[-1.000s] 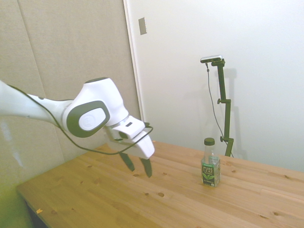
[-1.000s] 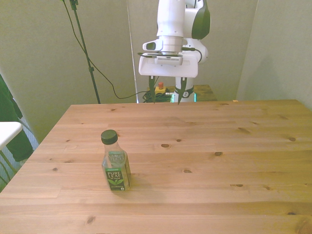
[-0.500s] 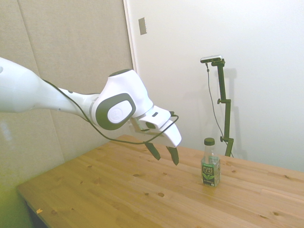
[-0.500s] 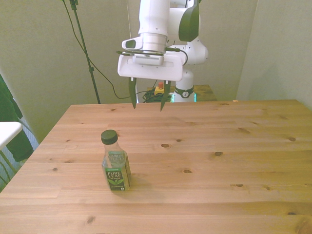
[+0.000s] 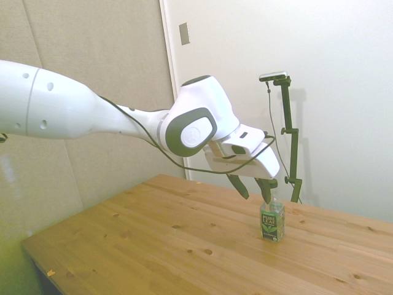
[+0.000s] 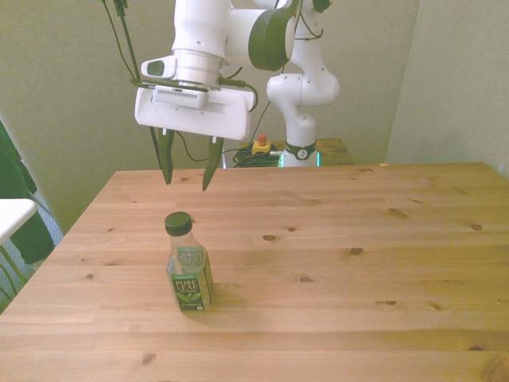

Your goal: Knock down the bottle

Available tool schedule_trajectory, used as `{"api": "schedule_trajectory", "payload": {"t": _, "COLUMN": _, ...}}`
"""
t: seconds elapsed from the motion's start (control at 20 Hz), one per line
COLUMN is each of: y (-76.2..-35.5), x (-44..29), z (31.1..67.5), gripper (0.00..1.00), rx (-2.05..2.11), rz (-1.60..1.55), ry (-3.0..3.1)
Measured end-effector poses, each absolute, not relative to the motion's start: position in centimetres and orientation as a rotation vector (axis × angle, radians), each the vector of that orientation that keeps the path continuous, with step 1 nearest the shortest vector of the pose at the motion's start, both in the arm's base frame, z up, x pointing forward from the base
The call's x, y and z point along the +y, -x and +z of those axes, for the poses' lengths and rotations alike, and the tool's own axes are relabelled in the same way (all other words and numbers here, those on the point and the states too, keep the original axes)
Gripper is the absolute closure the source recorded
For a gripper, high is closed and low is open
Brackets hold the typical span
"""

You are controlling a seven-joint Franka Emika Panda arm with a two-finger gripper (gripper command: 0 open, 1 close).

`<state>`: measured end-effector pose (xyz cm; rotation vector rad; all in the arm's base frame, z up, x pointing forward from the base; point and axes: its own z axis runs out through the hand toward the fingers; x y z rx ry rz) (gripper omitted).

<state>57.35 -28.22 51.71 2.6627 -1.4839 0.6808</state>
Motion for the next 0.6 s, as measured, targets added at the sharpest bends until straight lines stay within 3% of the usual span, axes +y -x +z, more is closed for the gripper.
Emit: {"api": "schedule_trajectory", "payload": {"t": 0.6, "y": -61.0, "x": -28.5, "z": 51.5, "gripper": 1.00, "rx": -1.533, "rz": 0.752, "ry": -2.667}}
